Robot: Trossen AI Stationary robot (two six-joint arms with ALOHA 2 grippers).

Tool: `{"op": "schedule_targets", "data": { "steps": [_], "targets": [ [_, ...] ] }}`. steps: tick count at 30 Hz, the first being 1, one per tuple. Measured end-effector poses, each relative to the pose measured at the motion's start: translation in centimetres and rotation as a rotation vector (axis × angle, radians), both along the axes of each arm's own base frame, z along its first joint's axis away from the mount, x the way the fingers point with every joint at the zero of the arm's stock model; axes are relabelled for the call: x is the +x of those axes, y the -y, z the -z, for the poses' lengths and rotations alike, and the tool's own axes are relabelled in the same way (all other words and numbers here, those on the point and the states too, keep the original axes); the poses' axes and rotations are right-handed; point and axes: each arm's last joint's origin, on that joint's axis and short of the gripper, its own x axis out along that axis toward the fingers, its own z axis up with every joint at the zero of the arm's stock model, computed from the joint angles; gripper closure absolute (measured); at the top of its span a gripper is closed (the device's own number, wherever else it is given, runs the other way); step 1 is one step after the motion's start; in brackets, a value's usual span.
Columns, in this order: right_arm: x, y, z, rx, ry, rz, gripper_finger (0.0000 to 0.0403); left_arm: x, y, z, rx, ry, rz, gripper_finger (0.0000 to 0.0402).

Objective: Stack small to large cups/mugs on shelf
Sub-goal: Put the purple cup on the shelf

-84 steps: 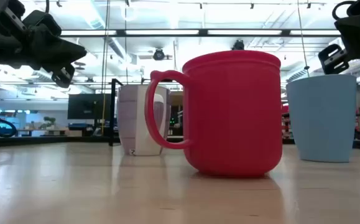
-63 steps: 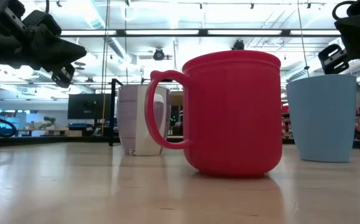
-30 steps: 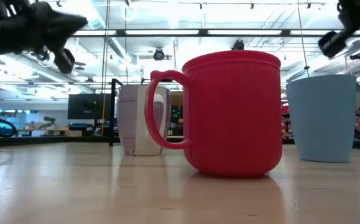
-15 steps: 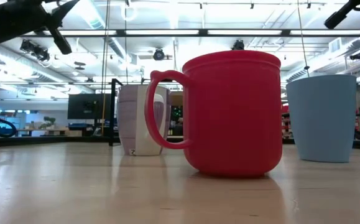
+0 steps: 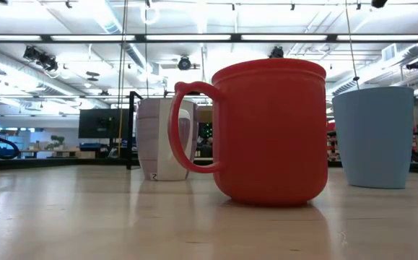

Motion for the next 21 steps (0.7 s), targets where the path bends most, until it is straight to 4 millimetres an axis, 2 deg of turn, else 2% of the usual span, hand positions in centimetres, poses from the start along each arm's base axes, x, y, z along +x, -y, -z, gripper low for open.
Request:
{"op": "schedule_targets", "data": {
  "steps": [3,7,11,16,21],
  "targets": [
    [0.7,-0.1,-2.2,-0.067,-0.207,0.064,0.0346,1.1,0.0,-1.3,-0.001,-0.261,-0.005,0.0367],
    [1.8,-0.4,-4.7,-0.113,-0.449,0.138,0.0318,2.7,-0.3,-1.7,-0.017,-0.628,-0.072,0.0365],
    [3.0,-0.9,-6.6,-0.09,-0.67,0.166,0.0304,4.1,-0.4,-2.1,-0.051,-0.86,-0.101,0.037],
    [4.7,-1.7,-6.8,-0.057,-0.975,0.209,0.0304,5.9,-0.5,-1.9,-0.116,-1.107,-0.098,0.0369],
    [5.9,-2.5,-5.4,0.062,-1.285,0.247,0.0304,6.9,-0.5,-0.7,-0.183,-1.285,-0.099,0.0363]
  ]
}}
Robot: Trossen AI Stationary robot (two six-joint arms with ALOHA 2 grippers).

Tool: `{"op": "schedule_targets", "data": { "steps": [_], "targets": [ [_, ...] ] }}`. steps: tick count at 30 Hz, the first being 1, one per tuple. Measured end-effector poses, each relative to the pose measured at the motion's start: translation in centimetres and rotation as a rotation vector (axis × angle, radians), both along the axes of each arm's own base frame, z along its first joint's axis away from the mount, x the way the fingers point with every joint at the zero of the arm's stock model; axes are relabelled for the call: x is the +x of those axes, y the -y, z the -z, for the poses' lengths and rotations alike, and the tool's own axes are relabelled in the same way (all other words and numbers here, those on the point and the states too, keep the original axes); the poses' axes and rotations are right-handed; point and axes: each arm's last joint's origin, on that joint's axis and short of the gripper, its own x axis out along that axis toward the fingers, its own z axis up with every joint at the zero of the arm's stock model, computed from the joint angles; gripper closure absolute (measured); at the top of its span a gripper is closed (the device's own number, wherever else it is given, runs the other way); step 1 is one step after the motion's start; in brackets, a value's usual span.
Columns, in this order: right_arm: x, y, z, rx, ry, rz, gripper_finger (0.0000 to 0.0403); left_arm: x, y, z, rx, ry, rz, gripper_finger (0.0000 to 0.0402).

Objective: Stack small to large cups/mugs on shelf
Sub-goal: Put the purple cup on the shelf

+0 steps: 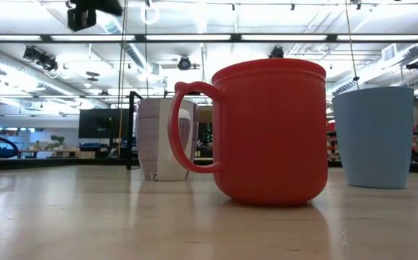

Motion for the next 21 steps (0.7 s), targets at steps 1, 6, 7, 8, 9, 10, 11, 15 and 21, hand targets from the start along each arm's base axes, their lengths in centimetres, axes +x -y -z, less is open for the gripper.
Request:
{"op": "schedule_targets", "data": {
  "steps": [1,6,7,8,9,10,11,15,21],
  "targets": [
    [0.2,-0.2,0.4,0.023,-0.05,0.02,0.0304,0.2,0.0,0.3,-0.014,-0.024,0.009,0.0362],
    [1.6,-1.3,2.6,0.104,-0.208,0.044,0.0304,0.9,0.2,1.4,-0.086,-0.118,0.041,0.0362],
    [1.9,-1.5,3.0,0.11,-0.226,0.049,0.0304,1.1,0.4,1.5,-0.09,-0.131,0.046,0.0362],
    [2.2,-1.7,3.3,0.11,-0.243,0.053,0.0305,1.2,0.5,1.7,-0.094,-0.146,0.051,0.0362],
    [2.4,-2.0,3.6,0.11,-0.256,0.06,0.0305,1.4,0.7,1.9,-0.096,-0.158,0.059,0.0361],
    [2.7,-2.3,3.8,0.109,-0.267,0.067,0.0305,1.6,0.9,2.0,-0.097,-0.169,0.069,0.036],
    [3.0,-2.5,4.1,0.107,-0.279,0.072,0.0305,1.7,1.2,2.2,-0.101,-0.182,0.079,0.0359],
    [4.7,-3.9,4.9,0.102,-0.279,0.038,0.0305,2.1,2.4,2.7,-0.116,-0.22,0.118,0.0355],
    [9.3,-6.0,6.6,0.078,-0.232,-0.182,0.0305,3.0,4.6,3.6,-0.151,-0.274,0.161,0.0358]
  ]
}}
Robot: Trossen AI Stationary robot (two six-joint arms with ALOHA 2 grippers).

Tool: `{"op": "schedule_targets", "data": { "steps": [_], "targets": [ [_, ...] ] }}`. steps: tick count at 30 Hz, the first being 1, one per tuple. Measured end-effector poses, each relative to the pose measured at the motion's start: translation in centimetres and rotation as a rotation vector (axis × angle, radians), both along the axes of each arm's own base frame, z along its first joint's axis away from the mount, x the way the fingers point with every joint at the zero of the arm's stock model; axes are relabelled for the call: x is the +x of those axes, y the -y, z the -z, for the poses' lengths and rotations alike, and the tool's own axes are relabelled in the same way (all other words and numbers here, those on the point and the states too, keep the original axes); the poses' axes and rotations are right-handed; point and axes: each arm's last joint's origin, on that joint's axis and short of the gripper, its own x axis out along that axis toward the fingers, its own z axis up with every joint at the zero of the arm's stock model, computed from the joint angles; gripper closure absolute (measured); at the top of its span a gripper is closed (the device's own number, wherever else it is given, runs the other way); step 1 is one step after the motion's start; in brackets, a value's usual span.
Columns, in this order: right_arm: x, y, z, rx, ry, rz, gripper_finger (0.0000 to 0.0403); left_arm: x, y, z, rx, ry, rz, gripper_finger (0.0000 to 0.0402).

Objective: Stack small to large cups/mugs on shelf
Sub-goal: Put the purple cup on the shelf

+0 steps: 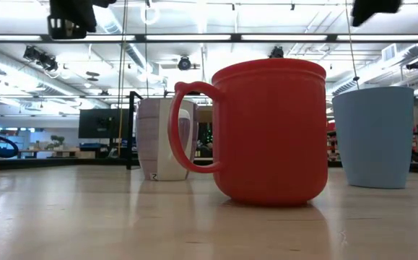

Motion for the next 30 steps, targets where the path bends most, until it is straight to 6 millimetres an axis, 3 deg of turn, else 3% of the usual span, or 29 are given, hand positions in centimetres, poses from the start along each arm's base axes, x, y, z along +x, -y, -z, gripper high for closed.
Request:
{"op": "schedule_targets", "data": {
  "steps": [8,16,26,30],
  "targets": [
    [4.5,0.2,2.6,0.02,-0.037,-0.117,0.0305,1.6,2.6,2.1,0.03,-0.1,0.02,0.0349],
    [6.7,2.2,3.5,0.025,-0.022,-0.158,0.0305,2.5,4.5,3.8,0.085,-0.161,-0.029,0.035],
    [10.8,6.6,3.7,0.021,0.083,-0.12,0.0305,4.8,2.5,5.9,0.147,-0.228,-0.17,0.0344],
    [12.6,7.4,3.4,-0.002,0.095,-0.15,0.0305,5.6,1.5,6.6,0.147,-0.256,-0.183,0.0342]
  ]
}}
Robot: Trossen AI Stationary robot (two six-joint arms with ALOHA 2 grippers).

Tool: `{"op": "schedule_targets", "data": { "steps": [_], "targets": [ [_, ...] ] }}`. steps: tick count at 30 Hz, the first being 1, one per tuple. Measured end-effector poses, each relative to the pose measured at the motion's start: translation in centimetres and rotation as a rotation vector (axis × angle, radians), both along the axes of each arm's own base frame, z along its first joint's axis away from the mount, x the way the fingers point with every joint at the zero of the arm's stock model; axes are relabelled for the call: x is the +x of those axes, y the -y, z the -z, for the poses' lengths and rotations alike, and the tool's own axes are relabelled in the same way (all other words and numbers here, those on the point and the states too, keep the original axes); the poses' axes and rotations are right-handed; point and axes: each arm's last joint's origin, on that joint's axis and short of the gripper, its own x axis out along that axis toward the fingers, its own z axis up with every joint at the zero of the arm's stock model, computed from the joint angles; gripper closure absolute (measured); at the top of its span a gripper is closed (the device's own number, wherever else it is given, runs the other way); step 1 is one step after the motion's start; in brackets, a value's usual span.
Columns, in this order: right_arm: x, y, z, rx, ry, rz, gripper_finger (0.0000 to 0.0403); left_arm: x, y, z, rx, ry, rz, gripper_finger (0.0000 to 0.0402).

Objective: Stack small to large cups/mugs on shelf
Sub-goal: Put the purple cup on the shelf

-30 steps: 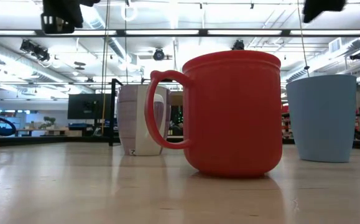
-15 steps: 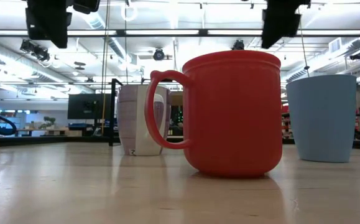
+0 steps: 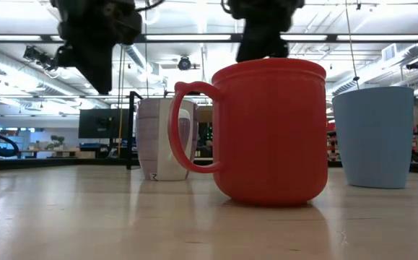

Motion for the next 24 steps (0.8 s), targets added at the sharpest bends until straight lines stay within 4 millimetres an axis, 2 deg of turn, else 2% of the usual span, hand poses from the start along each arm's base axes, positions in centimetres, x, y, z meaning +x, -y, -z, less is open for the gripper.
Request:
{"op": "schedule_targets", "data": {
  "steps": [3,7,14,24],
  "targets": [
    [1.6,0.2,0.1,0.014,0.0,-0.025,0.0305,0.4,-0.7,0.2,-0.009,-0.004,-0.024,0.0342],
    [3.2,0.1,1.6,0.032,-0.049,-0.045,0.0305,1.1,-1.4,0.4,-0.049,0.018,-0.044,0.034],
    [4.4,0.3,4.3,0.087,-0.119,-0.066,0.0305,1.7,-1.8,1.4,-0.064,-0.013,-0.067,0.0338],
    [5.2,0.8,4.0,0.109,-0.041,-0.044,0.0305,3.1,-3.0,3.8,-0.081,-0.097,-0.117,0.0337]
  ]
}}
